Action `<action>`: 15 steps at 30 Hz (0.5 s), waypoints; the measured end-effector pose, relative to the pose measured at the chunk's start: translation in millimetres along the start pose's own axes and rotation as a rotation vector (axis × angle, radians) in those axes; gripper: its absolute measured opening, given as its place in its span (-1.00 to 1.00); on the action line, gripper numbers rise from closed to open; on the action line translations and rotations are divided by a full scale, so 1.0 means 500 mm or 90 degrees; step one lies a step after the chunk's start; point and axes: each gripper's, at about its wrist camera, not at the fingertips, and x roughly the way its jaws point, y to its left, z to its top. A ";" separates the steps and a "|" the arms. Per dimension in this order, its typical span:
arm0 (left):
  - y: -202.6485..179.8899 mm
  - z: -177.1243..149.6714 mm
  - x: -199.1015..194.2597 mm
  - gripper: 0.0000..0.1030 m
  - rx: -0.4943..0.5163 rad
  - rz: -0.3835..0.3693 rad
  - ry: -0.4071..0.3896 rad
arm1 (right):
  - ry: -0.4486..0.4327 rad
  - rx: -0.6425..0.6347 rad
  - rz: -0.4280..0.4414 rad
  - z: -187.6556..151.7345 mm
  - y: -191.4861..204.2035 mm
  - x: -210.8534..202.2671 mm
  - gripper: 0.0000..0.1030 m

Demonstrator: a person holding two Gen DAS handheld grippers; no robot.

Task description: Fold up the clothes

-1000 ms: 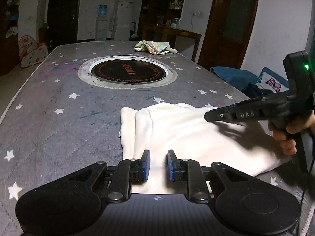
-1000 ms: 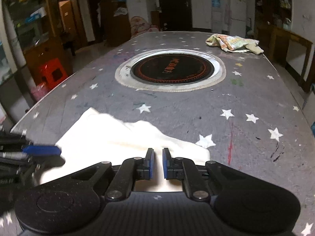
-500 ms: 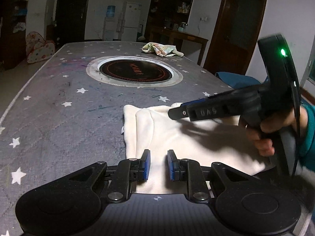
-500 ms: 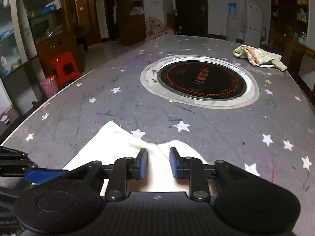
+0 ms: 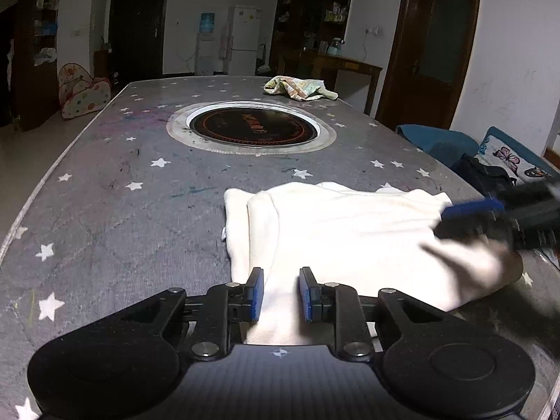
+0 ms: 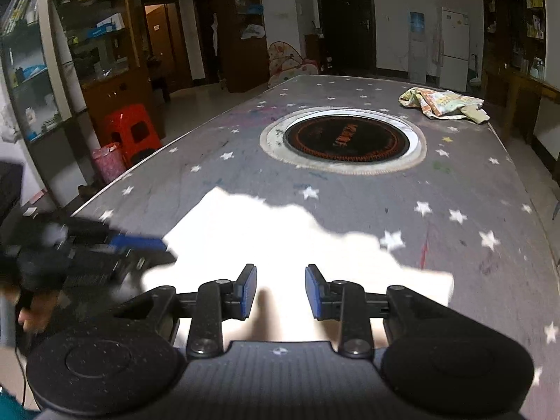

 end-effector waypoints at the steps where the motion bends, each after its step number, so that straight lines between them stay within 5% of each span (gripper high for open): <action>1: -0.006 0.005 -0.002 -0.52 0.003 0.000 -0.004 | -0.002 -0.005 -0.003 -0.009 0.004 -0.003 -0.42; 15: -0.092 -0.005 0.037 -0.42 0.089 -0.040 -0.008 | -0.015 -0.043 -0.037 -0.086 0.032 0.011 -0.19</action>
